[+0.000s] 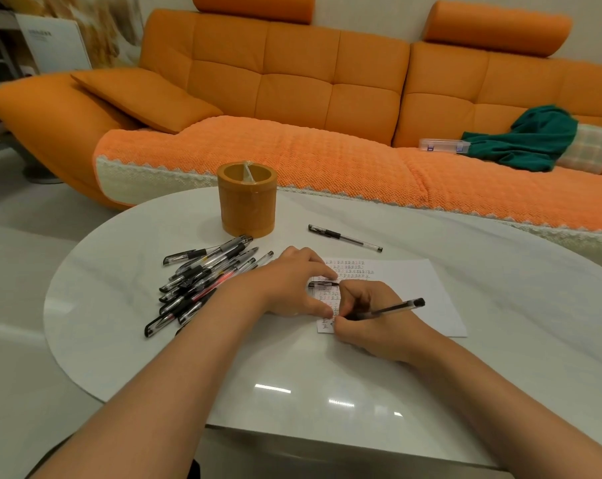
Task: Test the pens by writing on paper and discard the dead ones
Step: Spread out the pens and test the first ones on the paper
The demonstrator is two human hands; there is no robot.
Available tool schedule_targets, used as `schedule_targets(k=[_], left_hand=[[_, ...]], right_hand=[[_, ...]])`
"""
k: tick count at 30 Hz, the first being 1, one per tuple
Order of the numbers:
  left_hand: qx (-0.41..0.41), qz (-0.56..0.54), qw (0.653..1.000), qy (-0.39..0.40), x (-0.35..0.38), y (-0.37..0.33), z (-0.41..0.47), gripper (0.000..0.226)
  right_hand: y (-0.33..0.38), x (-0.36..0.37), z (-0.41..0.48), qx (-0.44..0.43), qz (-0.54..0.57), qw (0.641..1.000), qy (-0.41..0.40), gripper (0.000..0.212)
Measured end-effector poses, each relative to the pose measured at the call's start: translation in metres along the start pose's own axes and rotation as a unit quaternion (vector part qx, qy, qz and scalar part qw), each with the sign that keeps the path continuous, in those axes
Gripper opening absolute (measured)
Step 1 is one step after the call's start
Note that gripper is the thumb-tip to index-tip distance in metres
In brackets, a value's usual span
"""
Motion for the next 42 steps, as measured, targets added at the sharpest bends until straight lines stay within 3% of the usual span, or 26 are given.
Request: schedule_targets(k=[29, 36, 42], left_hand=[[-0.005, -0.003, 1.000, 0.001, 0.001, 0.000, -0.001, 0.069], [-0.006, -0.003, 1.000, -0.004, -0.001, 0.000, -0.004, 0.070], [-0.007, -0.012, 0.999, -0.046, -0.004, -0.002, -0.009, 0.050]], right_hand=[[-0.001, -0.001, -0.002, 0.019, 0.053, 0.998, 0.020, 0.019], [-0.004, -0.019, 0.000, 0.017, 0.116, 0.990, -0.082, 0.013], [0.000, -0.035, -0.002, -0.018, 0.085, 0.992, -0.096, 0.034]])
Point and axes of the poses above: each hand's wrist, its own z-axis towards the middle knuckle, its own x-axis out of the palm, y = z × x, the point moved 5 cm from there along z, towards the middle knuckle, and after that the axes turned 15 degrees about -y, right-handed, at the moved point
